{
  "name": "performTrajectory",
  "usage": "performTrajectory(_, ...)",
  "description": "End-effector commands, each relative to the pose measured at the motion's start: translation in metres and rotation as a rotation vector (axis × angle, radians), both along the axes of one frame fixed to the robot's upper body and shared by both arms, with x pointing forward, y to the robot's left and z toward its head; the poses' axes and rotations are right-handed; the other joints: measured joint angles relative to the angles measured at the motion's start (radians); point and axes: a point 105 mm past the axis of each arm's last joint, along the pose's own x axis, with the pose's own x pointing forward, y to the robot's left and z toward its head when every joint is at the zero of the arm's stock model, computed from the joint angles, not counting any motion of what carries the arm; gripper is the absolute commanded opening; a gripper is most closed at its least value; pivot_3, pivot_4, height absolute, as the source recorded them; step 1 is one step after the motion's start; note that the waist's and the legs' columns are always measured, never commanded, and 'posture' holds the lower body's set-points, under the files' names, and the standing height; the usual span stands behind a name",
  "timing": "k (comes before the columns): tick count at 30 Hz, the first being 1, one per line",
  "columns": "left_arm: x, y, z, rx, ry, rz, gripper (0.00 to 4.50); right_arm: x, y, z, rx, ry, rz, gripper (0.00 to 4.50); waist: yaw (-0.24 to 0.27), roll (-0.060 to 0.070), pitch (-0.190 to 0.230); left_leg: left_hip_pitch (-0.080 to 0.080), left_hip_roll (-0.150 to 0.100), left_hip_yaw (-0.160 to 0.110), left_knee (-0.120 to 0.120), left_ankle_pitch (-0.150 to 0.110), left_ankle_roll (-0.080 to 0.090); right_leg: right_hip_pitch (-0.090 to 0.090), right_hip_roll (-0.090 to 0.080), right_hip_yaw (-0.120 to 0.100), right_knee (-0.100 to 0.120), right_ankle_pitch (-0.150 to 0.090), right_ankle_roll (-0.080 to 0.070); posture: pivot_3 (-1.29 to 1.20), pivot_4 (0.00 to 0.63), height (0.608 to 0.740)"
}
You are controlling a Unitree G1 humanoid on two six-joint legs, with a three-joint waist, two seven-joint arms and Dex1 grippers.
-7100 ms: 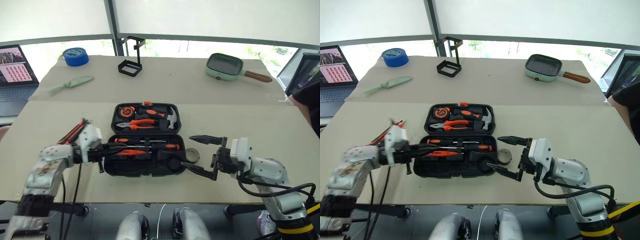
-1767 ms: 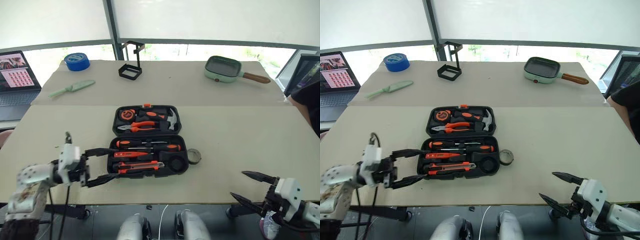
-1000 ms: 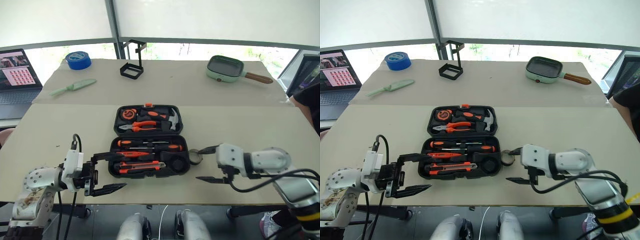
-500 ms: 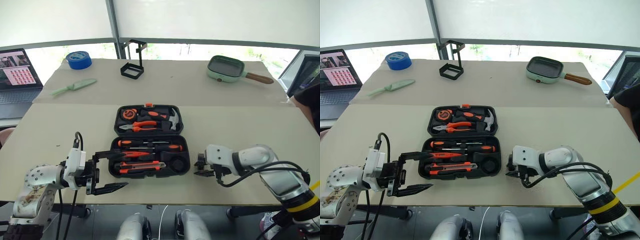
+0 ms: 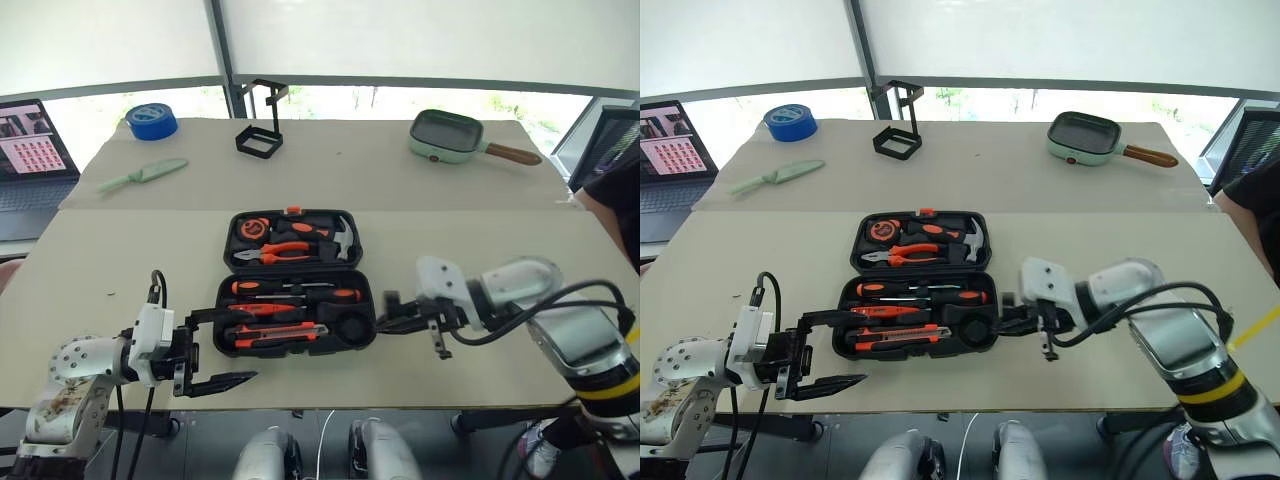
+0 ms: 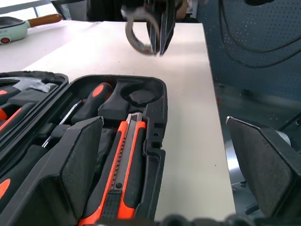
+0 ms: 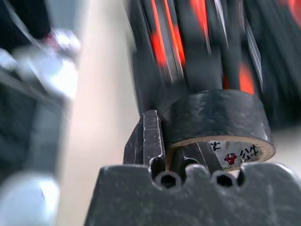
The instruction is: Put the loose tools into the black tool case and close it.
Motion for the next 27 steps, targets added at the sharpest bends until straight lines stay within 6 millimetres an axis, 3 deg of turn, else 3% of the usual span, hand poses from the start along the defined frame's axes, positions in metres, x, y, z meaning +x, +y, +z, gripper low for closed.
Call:
performTrajectory(1,-0.001,-0.003,0.006,-0.009,-0.033,-0.010,4.50,0.009,0.001,-0.022,-0.144,0.009,-0.041,0.01,0.007,0.000,0.000,0.000,0.000,0.000,0.000,0.000,0.000,0.000,-0.001,-0.001,0.000,0.001,-0.001,0.00,0.150,0.740)
performTrajectory(4,0.000,-0.001,0.006,-0.004,-0.039,0.007,4.50,0.011,-0.004,-0.026,-0.197,0.034,-0.069,0.01,0.012,0.000,0.000,-0.003,-0.002,0.001,0.001,0.002,-0.003,-0.001,-0.003,-0.003,-0.001,-0.003,-0.007,0.00,0.150,0.740)
performTrajectory(11,-0.003,0.000,0.005,0.003,-0.037,0.017,4.50,0.010,-0.011,-0.035,-0.310,0.074,-0.101,0.01,0.008,0.000,0.000,-0.004,-0.002,0.001,0.001,0.001,-0.002,-0.001,-0.003,-0.004,-0.003,0.001,0.000,0.00,0.150,0.740)
performTrajectory(27,-0.004,-0.002,0.002,-0.013,-0.047,0.053,4.50,0.004,0.000,-0.044,-0.340,0.132,-0.076,0.01,0.010,0.000,0.000,-0.004,-0.001,0.000,0.001,0.001,-0.004,-0.001,-0.003,-0.006,-0.003,0.000,0.001,0.00,0.150,0.740)
